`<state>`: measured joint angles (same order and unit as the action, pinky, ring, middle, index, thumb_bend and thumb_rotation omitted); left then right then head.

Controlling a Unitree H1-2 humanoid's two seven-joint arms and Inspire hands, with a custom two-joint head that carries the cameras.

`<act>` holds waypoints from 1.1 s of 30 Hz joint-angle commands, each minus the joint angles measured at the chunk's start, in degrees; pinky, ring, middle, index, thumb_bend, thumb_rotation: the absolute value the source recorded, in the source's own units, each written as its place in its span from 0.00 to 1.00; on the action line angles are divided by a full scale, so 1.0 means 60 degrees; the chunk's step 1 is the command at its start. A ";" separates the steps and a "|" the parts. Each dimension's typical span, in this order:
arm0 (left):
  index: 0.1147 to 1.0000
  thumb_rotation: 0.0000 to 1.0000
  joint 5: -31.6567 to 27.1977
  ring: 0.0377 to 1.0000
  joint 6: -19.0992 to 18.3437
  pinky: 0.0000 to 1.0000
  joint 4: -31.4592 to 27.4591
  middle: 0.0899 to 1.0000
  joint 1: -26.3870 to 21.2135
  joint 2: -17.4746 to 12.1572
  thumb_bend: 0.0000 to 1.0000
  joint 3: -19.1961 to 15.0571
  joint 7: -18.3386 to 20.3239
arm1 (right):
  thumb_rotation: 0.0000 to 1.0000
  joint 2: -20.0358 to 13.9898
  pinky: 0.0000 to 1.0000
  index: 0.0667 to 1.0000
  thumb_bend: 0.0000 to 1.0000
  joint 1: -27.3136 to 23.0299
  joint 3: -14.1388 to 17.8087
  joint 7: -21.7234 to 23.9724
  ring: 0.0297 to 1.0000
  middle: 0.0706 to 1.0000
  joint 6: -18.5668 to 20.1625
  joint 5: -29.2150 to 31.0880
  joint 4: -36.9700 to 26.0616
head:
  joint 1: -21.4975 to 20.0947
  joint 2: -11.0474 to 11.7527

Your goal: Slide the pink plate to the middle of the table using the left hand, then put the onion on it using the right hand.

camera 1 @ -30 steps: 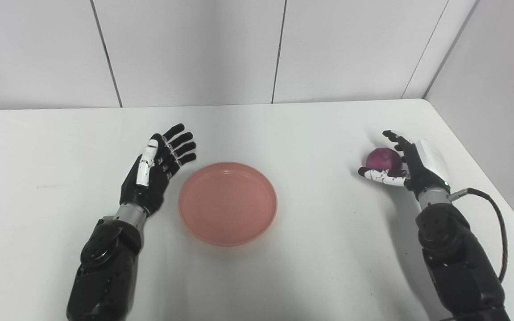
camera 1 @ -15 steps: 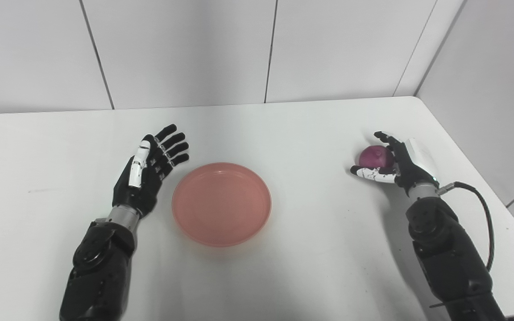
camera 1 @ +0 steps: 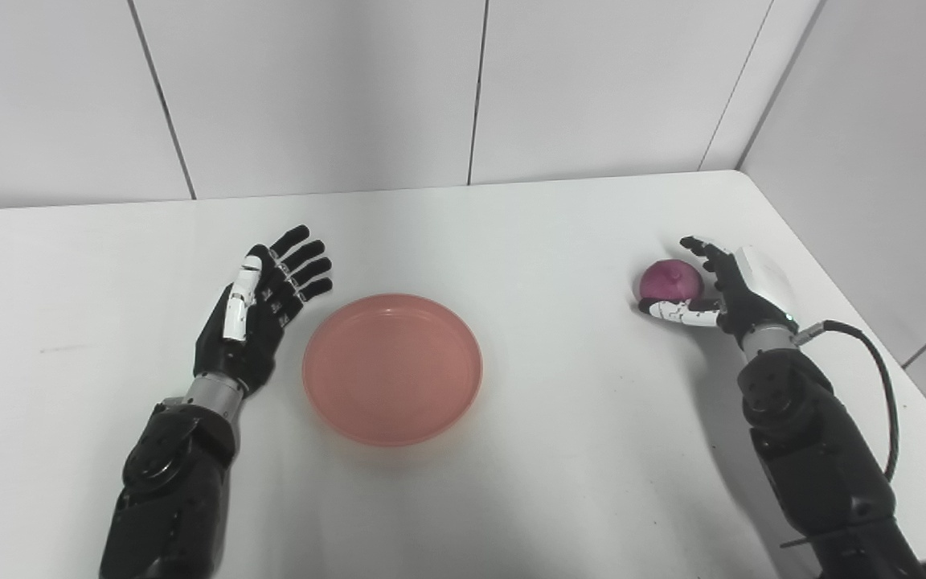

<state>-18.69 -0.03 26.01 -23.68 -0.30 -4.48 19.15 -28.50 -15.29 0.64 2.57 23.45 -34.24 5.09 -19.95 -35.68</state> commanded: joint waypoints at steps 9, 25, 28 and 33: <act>0.78 0.97 0.0017 0.80 -0.0140 0.78 0.0081 0.80 0.0184 -0.0123 0.40 0.0001 0.0006 | 0.37 -0.0371 0.75 0.84 1.00 -0.0441 -0.0012 0.0279 0.84 0.86 0.0244 -0.0017 -0.0353 | 0.0027 -0.0017; 0.77 0.97 0.0024 0.80 -0.0236 0.78 -0.0002 0.79 0.0195 -0.0086 0.39 0.0004 -0.0058 | 0.35 -0.0647 0.72 0.81 1.00 -0.0564 -0.0336 0.1012 0.80 0.82 0.0481 -0.0097 -0.0675 | 0.0018 -0.0056; 0.77 0.96 0.0022 0.80 -0.0276 0.78 -0.0042 0.79 0.0206 -0.0075 0.40 0.0008 -0.0071 | 0.35 -0.0675 0.71 0.80 1.00 -0.0601 -0.0361 0.1040 0.79 0.81 0.0464 -0.0099 -0.0606 | 0.0023 -0.0054; 0.77 0.97 0.0064 0.80 -0.0232 0.78 -0.0047 0.79 0.0227 -0.0069 0.39 0.0023 -0.0088 | 0.34 -0.0671 0.68 0.80 1.00 -0.0617 -0.0353 0.1064 0.77 0.80 0.0457 -0.0043 -0.0548 | 0.0037 -0.0051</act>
<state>-18.66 -0.74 25.24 -23.24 -0.33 -4.47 19.08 -30.99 -16.84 -1.83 9.26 26.21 -34.46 2.91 -19.78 -36.04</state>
